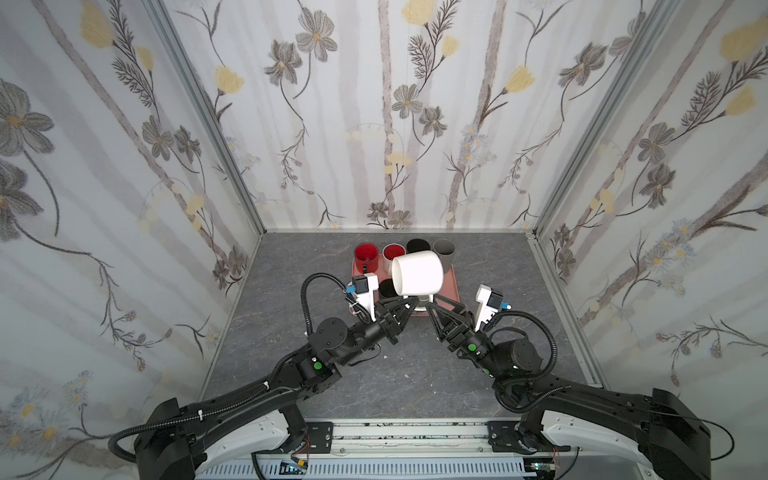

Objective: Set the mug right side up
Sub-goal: 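Carry the white mug onto the pink tray with the left gripper while the right withdraws, then open the left gripper and withdraw it from the white mug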

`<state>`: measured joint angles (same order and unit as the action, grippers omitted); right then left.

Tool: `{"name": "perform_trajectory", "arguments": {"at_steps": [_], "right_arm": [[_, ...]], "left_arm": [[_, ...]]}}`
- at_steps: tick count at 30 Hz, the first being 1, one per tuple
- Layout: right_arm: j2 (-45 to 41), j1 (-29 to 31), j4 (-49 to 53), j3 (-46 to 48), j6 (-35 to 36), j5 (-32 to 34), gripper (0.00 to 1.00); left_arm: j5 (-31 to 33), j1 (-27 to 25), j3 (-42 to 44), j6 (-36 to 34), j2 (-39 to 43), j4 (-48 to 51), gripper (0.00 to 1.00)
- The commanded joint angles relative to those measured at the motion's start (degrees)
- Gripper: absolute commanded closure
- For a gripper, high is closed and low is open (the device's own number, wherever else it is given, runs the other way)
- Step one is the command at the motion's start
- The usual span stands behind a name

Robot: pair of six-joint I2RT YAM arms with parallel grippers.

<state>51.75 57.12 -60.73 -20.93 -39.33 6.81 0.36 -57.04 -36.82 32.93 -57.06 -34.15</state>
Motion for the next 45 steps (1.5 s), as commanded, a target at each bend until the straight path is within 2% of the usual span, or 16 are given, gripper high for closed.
{"name": "perform_trajectory", "arguments": {"at_steps": [1, 4, 8, 12, 20, 29, 37, 45], "right_arm": [[-7.4, 0.0, 17.7, 0.1, 4.0, 13.6, 0.38], [-15.0, -0.1, 30.8, -0.2, 4.4, 23.3, 0.39], [-23.9, -0.3, 38.3, 2.0, 4.5, 30.7, 0.39], [-30.0, -0.4, 41.9, 4.0, 4.4, 32.5, 0.38], [-37.0, -0.6, 49.9, 4.6, 5.2, 34.5, 0.38], [-44.3, -0.8, 55.8, 5.0, 6.5, 36.7, 0.38], [-49.4, -0.8, 59.0, 4.9, 8.2, 38.3, 0.38], [-50.8, -0.8, 60.2, 4.3, 9.3, 38.9, 0.38]], "left_arm": [[8.9, -1.5, -5.3, -2.3, -2.9, 9.6, 1.00], [12.8, -3.0, -11.6, -1.4, -8.3, 17.8, 1.00], [14.5, -3.8, -19.3, 0.6, -17.6, 26.5, 1.00], [14.9, -4.5, -26.7, 1.9, -26.8, 31.9, 1.00], [16.6, -5.6, -44.9, 0.6, -44.7, 42.6, 1.00], [22.7, -5.0, -61.6, 1.5, -60.2, 56.0, 1.00], [23.2, -2.4, -66.1, 4.0, -66.4, 62.4, 1.00], [24.3, -2.0, -69.0, 3.8, -68.5, 65.8, 1.00]]}}
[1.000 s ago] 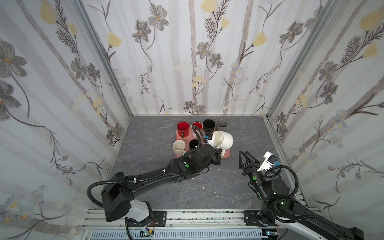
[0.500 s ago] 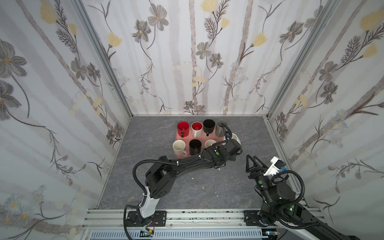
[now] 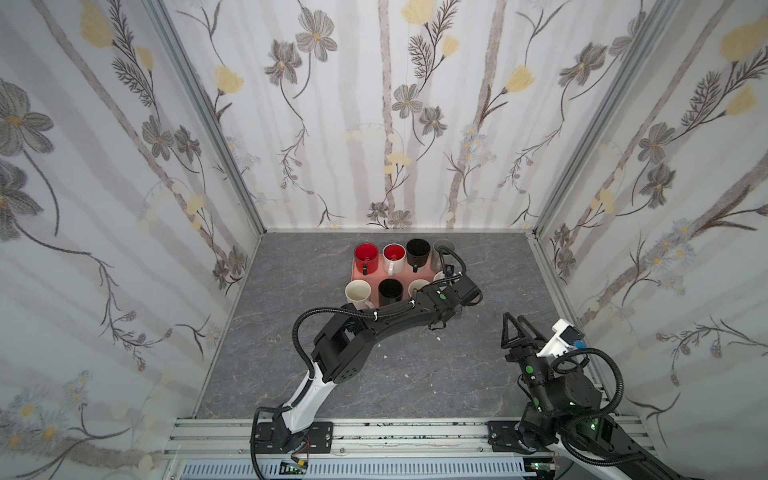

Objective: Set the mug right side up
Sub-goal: 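Open the left gripper and withdraw it from the white mug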

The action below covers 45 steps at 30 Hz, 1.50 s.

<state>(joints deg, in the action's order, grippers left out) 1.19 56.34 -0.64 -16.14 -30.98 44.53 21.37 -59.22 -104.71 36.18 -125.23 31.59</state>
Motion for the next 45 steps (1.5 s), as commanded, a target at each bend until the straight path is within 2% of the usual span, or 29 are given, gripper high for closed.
{"name": "perform_trajectory", "arguments": {"at_steps": [1, 13, 26, 30, 34, 40, 45], "right_arm": [[-0.3, 0.0, 0.3, -0.5, 0.9, 1.2, 0.38], [-1.3, 0.0, 2.0, -0.7, 0.8, 1.9, 0.38], [-1.3, 0.0, 2.5, -0.6, 1.2, 2.9, 0.37], [-1.3, 0.0, 2.6, -0.6, 0.9, 2.9, 0.34], [-1.3, 0.0, 2.6, -0.5, 0.7, 3.2, 0.31], [-1.3, 0.0, 2.6, -0.4, 0.2, 3.3, 0.25], [-1.2, 0.0, 2.5, -0.1, -0.3, 3.6, 0.20]], "left_arm": [[3.2, 0.2, -1.4, 0.4, -0.7, 0.4, 1.00], [3.0, -0.3, -9.6, 0.0, -6.3, 7.0, 1.00], [1.4, -0.5, -11.6, -0.4, -8.8, 9.5, 1.00], [1.5, -0.5, -11.7, -0.5, -8.8, 9.1, 0.77], [1.5, -0.5, -11.6, -0.6, -8.1, 8.4, 0.61], [1.1, -1.4, -9.2, -1.1, -3.1, 3.7, 0.51], [1.0, -2.3, -2.2, -2.2, 6.3, -5.3, 0.42]]}}
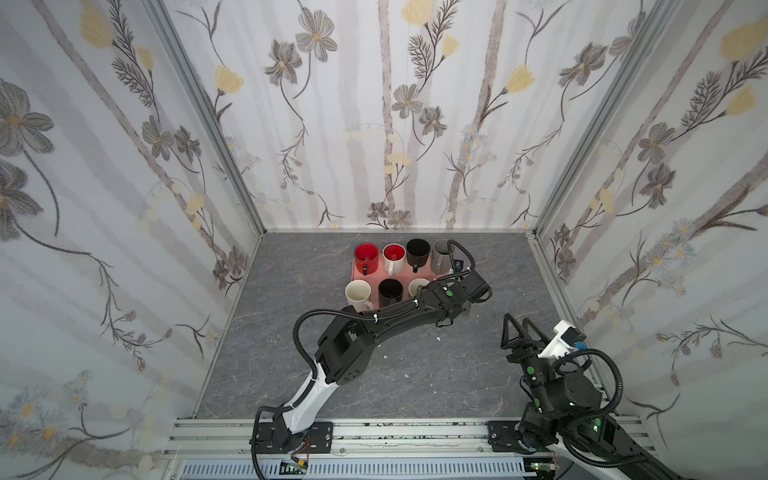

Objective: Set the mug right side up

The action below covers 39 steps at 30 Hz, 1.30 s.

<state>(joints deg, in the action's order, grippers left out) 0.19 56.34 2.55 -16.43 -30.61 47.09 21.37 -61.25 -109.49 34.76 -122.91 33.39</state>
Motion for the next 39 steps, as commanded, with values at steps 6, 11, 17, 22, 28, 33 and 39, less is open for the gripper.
{"name": "perform_trajectory", "arguments": {"at_steps": [6, 11, 17, 22, 28, 33, 39], "right_arm": [[2.6, 0.0, -0.7, 0.6, -2.5, 0.3, 0.15], [8.7, -0.2, -2.4, -0.3, -2.4, -0.1, 0.06], [17.7, -0.5, -4.6, -2.9, 0.0, 1.0, 0.00], [24.0, -1.1, -5.1, -4.3, -0.8, 3.4, 0.00], [26.4, -3.6, -7.0, -3.3, -0.9, 2.5, 0.00], [26.3, -4.4, -9.0, -2.6, -0.8, 2.0, 0.00], [25.2, -4.7, -9.4, -2.6, -0.6, 1.7, 0.00]], "left_arm": [[1.2, -0.8, 16.5, -3.2, 17.6, -19.7, 0.21], [4.4, -0.6, 30.9, -7.1, 30.0, -31.2, 0.00], [6.4, 4.1, 50.4, -11.7, 46.4, -44.9, 0.00], [6.9, 13.2, 61.8, -13.1, 59.4, -49.2, 0.00], [12.3, 23.3, 72.6, -21.9, 69.7, -56.1, 0.00], [3.4, 40.4, 74.0, -20.4, 65.5, -53.3, 0.00], [2.4, 47.4, 78.3, -26.4, 58.2, -58.3, 0.00]]}}
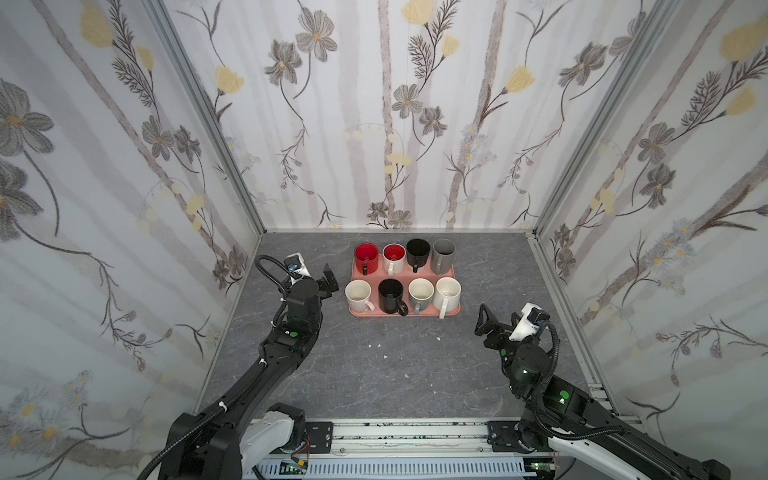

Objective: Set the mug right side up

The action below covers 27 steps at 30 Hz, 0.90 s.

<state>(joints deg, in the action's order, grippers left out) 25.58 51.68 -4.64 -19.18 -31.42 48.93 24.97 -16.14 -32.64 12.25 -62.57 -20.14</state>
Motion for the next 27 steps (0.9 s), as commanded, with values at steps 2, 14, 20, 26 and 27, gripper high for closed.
{"name": "perform_trajectory", "arguments": {"at_steps": [2, 14, 20, 26, 27], "right_arm": [[-0.2, -0.1, -2.0, 0.1, 0.0, -0.2, 0.00], [2.4, -0.8, -2.4, -0.3, -1.4, 1.3, 0.01], [5.7, -2.3, -4.2, 0.0, -1.0, 1.5, 0.00], [11.7, -8.1, -10.1, 0.2, 2.2, -3.0, 0.00], [12.7, -9.6, -11.9, 0.6, 3.9, -5.3, 0.01]], "left_arm": [[-1.3, 4.0, 3.5, -6.2, -3.7, -7.3, 0.00], [-4.8, 7.5, 14.9, -9.2, -16.6, -37.3, 0.00], [-11.3, 8.9, 17.2, -14.3, -21.9, -47.6, 0.00], [-20.6, 13.1, 19.3, -12.0, -27.4, -56.0, 0.00], [-21.5, 14.3, 19.3, -11.0, -28.6, -57.7, 0.00]]}}
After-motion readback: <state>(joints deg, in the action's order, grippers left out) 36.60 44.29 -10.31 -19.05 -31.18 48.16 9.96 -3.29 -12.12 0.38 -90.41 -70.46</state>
